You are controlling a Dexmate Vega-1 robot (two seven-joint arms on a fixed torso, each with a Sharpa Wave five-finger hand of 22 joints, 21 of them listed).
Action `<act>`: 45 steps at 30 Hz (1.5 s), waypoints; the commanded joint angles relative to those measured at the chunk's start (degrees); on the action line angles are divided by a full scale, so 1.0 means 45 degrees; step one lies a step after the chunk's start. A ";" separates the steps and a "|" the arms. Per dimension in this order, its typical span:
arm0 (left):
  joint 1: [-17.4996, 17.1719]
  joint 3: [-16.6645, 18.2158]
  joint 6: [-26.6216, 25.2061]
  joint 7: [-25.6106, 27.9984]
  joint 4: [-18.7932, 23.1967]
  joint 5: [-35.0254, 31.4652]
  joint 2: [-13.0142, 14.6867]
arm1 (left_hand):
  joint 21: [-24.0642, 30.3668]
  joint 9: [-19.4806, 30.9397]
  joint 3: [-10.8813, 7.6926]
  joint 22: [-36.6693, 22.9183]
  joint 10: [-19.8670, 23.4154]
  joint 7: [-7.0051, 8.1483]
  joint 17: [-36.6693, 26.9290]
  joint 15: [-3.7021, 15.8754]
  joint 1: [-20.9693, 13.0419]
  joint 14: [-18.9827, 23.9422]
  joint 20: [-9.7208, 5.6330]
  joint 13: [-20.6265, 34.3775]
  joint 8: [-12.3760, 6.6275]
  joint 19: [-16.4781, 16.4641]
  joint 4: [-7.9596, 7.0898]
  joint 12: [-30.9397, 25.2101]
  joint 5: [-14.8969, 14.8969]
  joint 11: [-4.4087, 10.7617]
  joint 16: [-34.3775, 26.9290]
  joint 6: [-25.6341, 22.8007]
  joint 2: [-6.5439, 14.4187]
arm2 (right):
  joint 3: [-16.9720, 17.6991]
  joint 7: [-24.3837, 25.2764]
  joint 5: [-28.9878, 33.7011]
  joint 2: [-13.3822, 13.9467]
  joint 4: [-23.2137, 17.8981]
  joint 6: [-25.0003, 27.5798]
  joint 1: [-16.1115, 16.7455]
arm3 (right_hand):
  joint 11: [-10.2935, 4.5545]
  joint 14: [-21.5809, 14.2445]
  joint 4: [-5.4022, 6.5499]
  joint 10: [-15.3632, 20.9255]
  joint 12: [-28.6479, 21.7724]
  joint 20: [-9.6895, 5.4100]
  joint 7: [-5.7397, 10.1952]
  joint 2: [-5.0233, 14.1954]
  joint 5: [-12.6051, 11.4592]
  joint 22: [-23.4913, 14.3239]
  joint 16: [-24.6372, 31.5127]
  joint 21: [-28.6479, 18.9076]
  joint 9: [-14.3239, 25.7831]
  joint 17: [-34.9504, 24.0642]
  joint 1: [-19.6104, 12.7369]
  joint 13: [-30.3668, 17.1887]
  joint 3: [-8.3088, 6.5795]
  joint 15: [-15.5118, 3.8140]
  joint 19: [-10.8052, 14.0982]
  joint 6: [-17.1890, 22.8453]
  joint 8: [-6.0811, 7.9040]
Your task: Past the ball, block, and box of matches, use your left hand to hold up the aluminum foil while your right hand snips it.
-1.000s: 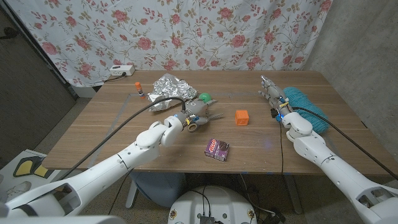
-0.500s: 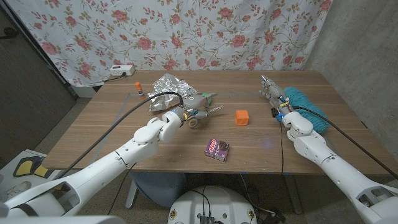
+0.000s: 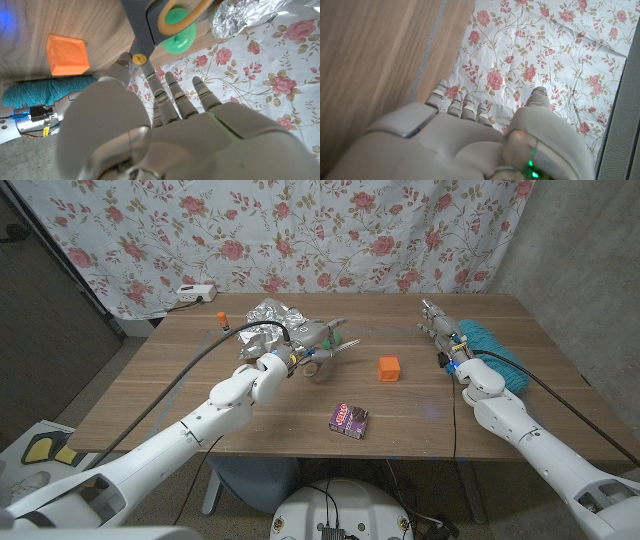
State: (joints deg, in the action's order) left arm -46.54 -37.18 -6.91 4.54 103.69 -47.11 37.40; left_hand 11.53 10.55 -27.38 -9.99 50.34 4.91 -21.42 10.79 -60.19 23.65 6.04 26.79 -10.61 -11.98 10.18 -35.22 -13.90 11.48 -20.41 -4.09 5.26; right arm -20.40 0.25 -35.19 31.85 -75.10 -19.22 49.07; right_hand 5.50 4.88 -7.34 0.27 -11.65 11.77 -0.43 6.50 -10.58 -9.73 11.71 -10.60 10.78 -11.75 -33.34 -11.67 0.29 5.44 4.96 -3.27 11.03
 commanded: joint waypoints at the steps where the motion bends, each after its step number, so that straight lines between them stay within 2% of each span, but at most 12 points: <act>1: -0.0241 0.0595 0.0254 0.0487 0.0104 0.0520 -0.0121 | 0.0098 0.0013 0.0081 -0.0059 0.0210 -0.0006 -0.0065 0.0426 -0.0430 0.0163 -0.0065 0.1381 -0.0071 -0.0112 0.0004 -0.0092 -0.0090 0.0229 -0.0080 -0.0020 0.0368 | 0.0010 0.0082 0.0085 0.0042 -0.0184 -0.0046 0.0108 | 0.0112 -0.0025 -0.0056 0.0183 -0.0101 0.0056 -0.0188 0.0004 -0.0046 -0.0022 0.0128 -0.0052 0.0023 -0.0023 0.0022 -0.0009 -0.0067 0.0031 -0.0076 0.0005 0.0072; 18: -0.0227 0.1268 0.1447 0.0827 -0.0314 0.1870 -0.0354 | 0.0113 0.0014 0.0193 -0.0070 0.0130 -0.0064 -0.0216 0.0427 -0.0567 0.0173 -0.0088 0.1389 -0.0077 -0.0179 -0.0024 -0.0132 -0.0054 0.0234 -0.0147 -0.0115 0.0384 | 0.0042 0.0343 0.0149 0.0063 -0.0535 0.0035 0.0345 | 0.0142 -0.0027 -0.0071 0.0241 -0.0112 0.0060 -0.0177 -0.0006 -0.0051 -0.0021 0.0124 -0.0051 0.0022 -0.0019 0.0003 -0.0006 -0.0100 0.0032 -0.0076 0.0002 0.0065; 31: 0.0028 0.1879 0.2618 0.0383 -0.1119 0.4016 -0.0802 | 0.0097 0.0024 0.0379 -0.0085 -0.0272 -0.0239 -0.0560 0.0364 -0.0704 -0.0132 0.0069 0.1426 -0.0016 -0.0153 -0.0158 -0.0108 0.0099 0.0238 -0.0213 0.0009 0.0710 | 0.0124 0.0618 0.0249 0.0150 -0.0955 0.0094 0.0579 | 0.0134 -0.0016 -0.0078 0.0223 -0.0095 0.0062 -0.0163 -0.0004 -0.0055 -0.0020 0.0116 -0.0048 0.0021 -0.0016 -0.0010 -0.0005 -0.0132 0.0007 -0.0083 -0.0006 0.0058; 39: 0.0213 0.2298 0.3428 -0.0320 -0.1836 0.6096 -0.1199 | 0.0081 0.0030 0.0423 -0.0091 -0.0571 -0.0360 -0.0765 0.0303 -0.0899 -0.0313 0.0155 0.1463 -0.0010 -0.0109 -0.0125 -0.0076 0.0221 0.0260 -0.0250 0.0059 0.0885 | 0.0212 0.0789 0.0239 0.0203 -0.1201 0.0175 0.0736 | 0.0123 -0.0015 -0.0076 0.0195 -0.0080 0.0063 -0.0135 -0.0007 -0.0055 -0.0020 0.0115 -0.0046 0.0021 -0.0017 -0.0005 -0.0004 -0.0142 0.0028 -0.0087 -0.0004 0.0057; 45: 0.0340 0.2379 0.3737 -0.0525 -0.1973 0.6640 -0.1287 | 0.0087 0.0032 0.0460 -0.0092 -0.0613 -0.0415 -0.0832 0.0312 -0.0971 -0.0354 0.0156 0.1497 -0.0027 -0.0119 -0.0107 -0.0102 0.0274 0.0267 -0.0271 0.0026 0.0888 | 0.0257 0.0802 0.0268 0.0256 -0.1273 0.0164 0.0774 | 0.0127 -0.0017 -0.0075 0.0163 -0.0065 0.0064 -0.0126 -0.0011 -0.0055 -0.0020 0.0115 -0.0045 0.0021 -0.0017 -0.0002 -0.0004 -0.0150 0.0019 -0.0091 -0.0013 0.0053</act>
State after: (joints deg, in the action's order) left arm -45.94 -27.91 6.48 4.42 97.02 -24.33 32.90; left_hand 11.53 10.53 -25.56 -10.28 47.97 3.56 -24.86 10.77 -61.74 23.63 6.36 28.44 -10.59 -12.49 9.47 -35.41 -12.80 12.58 -21.20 -3.96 6.26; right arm -19.71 3.26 -34.11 32.65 -79.79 -18.71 51.95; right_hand 6.01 4.88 -7.58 0.78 -11.88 11.77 -1.04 6.51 -10.58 -9.73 12.16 -10.60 10.78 -11.75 -33.34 -11.67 0.06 5.44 4.96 -3.08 11.03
